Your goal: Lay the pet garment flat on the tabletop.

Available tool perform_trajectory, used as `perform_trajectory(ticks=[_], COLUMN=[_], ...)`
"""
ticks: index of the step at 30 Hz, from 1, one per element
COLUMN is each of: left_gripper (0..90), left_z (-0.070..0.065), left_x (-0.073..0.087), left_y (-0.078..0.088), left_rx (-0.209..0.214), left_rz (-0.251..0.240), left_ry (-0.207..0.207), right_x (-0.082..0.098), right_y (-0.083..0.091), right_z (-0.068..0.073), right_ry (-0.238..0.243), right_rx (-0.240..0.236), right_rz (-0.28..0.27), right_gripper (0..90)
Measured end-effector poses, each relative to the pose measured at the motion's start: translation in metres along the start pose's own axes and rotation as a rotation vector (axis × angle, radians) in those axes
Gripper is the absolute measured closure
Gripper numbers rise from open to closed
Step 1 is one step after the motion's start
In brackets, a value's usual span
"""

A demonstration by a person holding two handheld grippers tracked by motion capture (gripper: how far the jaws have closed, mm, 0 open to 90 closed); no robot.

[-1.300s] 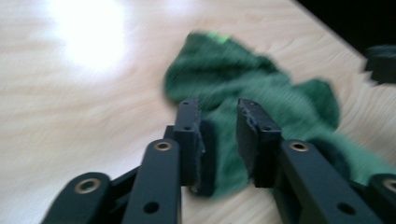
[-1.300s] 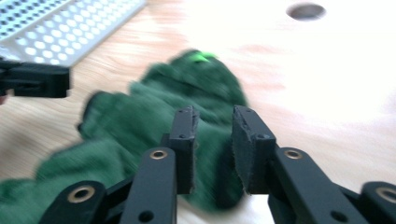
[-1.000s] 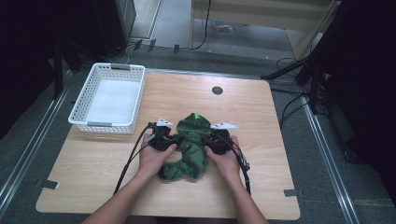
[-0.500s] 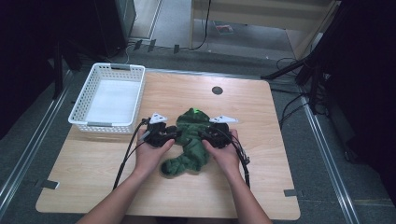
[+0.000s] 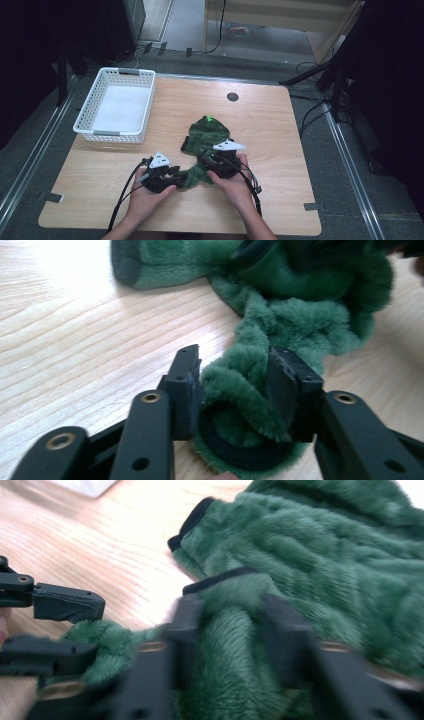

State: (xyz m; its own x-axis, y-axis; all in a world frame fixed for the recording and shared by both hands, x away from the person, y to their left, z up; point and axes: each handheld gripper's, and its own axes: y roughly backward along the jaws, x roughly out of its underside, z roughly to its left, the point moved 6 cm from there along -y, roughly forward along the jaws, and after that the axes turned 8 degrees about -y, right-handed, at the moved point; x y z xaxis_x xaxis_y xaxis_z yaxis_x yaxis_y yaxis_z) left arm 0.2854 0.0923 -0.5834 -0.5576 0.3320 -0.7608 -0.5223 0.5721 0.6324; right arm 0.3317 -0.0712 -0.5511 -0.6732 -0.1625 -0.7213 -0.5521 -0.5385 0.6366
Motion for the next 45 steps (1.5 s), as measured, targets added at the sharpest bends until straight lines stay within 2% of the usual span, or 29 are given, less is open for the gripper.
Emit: perform_trajectory(ticks=[2,3,5,7,9,11,14,17,18,20,21,23,25,28,31,33,35,37,41,43,45], left_gripper=[59.4,59.8,59.8,59.3,58.1,56.8,55.5,54.2,53.6,52.1,51.7,51.7,53.6,62.0,79.7,85.9,87.7,88.3,88.5,88.2,84.7], left_z=[0.001,0.002,0.003,0.005,0.005,0.005,0.006,0.007,0.007,0.007,0.006,0.005,0.004,0.001,0.001,0.003,0.006,0.009,0.012,0.011,0.008], left_x=[0.004,0.005,0.006,0.007,0.007,0.007,0.005,0.004,0.004,0.007,0.008,0.011,0.013,0.015,0.016,0.017,0.017,0.017,0.015,0.016,0.017], left_y=[-0.002,-0.001,0.0,0.001,0.001,0.003,0.009,0.015,0.016,0.015,0.015,0.013,0.011,0.01,0.011,0.012,0.014,0.016,0.019,0.018,0.015], left_rx=[-0.01,0.001,0.003,0.015,0.019,0.023,0.03,0.036,0.042,0.051,0.053,0.051,0.042,0.005,-0.032,-0.02,-0.022,-0.027,-0.027,0.004,0.042], left_rz=[0.01,0.0,-0.004,-0.006,-0.01,-0.017,-0.037,-0.048,-0.041,-0.026,-0.02,-0.006,0.003,0.02,0.034,0.038,0.039,0.044,0.037,0.045,0.057], left_ry=[-0.005,0.004,0.01,0.011,0.019,0.02,0.021,0.031,0.032,0.024,0.027,0.021,0.015,-0.027,-0.044,-0.034,-0.03,-0.032,-0.031,-0.027,-0.035], right_x=[0.001,0.002,0.007,0.016,0.032,0.042,0.049,0.045,0.043,0.043,0.045,0.051,0.059,0.07,0.076,0.078,0.078,0.074,0.066,0.065,0.069], right_y=[0.012,0.019,0.037,0.05,0.07,0.084,0.11,0.127,0.128,0.119,0.111,0.091,0.073,0.056,0.056,0.058,0.06,0.064,0.076,0.079,0.076], right_z=[-0.004,-0.008,-0.021,-0.032,-0.05,-0.061,-0.074,-0.08,-0.08,-0.077,-0.073,-0.064,-0.057,-0.047,-0.045,-0.045,-0.047,-0.054,-0.065,-0.068,-0.067], right_ry=[-0.006,-0.009,-0.028,-0.057,-0.118,-0.16,-0.198,-0.226,-0.229,-0.208,-0.201,-0.155,-0.111,-0.024,0.023,0.034,0.035,0.025,-0.026,-0.048,-0.058], right_rx=[-0.001,0.004,0.029,0.032,0.041,0.046,0.073,0.067,0.061,0.045,0.039,0.023,0.036,0.085,0.122,0.129,0.139,0.182,0.208,0.19,0.132], right_rz=[-0.038,-0.06,-0.088,-0.101,-0.107,-0.11,-0.167,-0.242,-0.251,-0.233,-0.207,-0.135,-0.069,0.012,0.033,0.051,0.058,0.034,-0.045,-0.049,-0.006], right_gripper=[78.5,78.9,77.3,74.0,70.1,63.6,52.8,52.1,51.9,51.5,50.9,49.8,50.4,56.1,71.4,82.0,86.8,88.2,88.5,88.0,84.4])
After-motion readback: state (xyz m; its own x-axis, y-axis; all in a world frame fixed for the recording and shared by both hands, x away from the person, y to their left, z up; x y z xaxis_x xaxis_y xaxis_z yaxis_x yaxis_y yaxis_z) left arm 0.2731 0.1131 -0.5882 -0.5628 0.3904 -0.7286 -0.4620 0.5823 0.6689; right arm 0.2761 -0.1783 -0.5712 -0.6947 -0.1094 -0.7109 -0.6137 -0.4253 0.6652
